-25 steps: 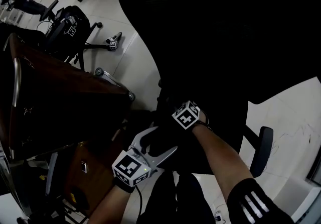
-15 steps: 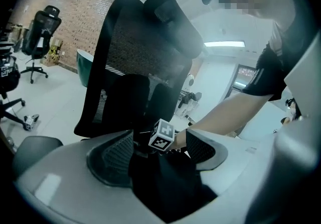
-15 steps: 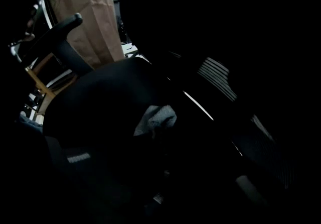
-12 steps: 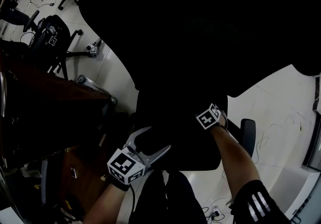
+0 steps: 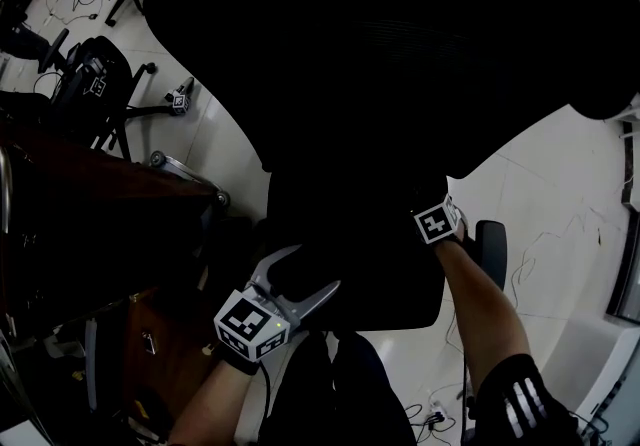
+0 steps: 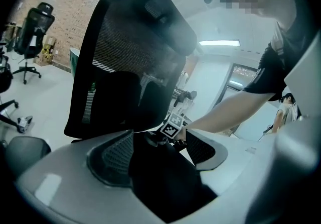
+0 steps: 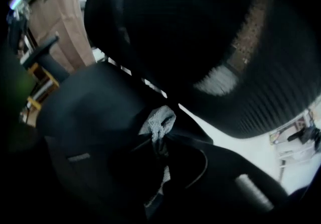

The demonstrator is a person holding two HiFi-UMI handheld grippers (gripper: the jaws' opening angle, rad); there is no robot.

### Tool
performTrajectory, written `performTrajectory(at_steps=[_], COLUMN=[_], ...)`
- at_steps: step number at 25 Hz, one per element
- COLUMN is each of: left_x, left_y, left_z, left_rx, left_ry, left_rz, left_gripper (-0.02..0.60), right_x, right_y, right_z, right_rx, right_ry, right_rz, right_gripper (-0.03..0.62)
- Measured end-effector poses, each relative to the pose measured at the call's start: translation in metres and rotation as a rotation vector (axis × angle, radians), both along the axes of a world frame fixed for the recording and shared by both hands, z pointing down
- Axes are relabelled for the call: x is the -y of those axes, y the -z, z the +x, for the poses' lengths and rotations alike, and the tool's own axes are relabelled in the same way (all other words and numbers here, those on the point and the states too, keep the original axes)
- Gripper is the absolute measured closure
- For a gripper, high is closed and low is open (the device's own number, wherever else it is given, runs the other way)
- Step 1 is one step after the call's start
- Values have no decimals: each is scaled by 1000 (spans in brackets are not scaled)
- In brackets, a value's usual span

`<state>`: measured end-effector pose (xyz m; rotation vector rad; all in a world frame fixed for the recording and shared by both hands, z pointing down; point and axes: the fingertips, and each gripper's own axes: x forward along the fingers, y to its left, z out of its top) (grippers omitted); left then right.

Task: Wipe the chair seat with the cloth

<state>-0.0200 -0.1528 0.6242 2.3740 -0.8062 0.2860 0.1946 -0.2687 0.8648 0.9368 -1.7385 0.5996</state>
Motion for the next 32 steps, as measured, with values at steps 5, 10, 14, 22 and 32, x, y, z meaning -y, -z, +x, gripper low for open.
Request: performTrajectory(at_steps=[5,10,14,22,32], left_x=[-4,-10,-21,-29,-37], left_y=[8,10,5,-2,-12], left_z=[-34,-66,-80,-85,-33], left_rx=[23,54,54,53,12], left_ry=[53,100,122,132,36], left_rz=[5,5,5,-22,-49], left_gripper=[229,229,229,229,229], right_x=[-2,-37,-70,-96,-112], right_y=[38,46,28,-18,-27], right_z=[-136,-270,-324,-283,-81], right_rx=[287,405,402,245,15], right_ry=[89,275,394,450,198], right_rz=[53,21,-20,-45,-52], right_gripper=[545,545,545,545,545])
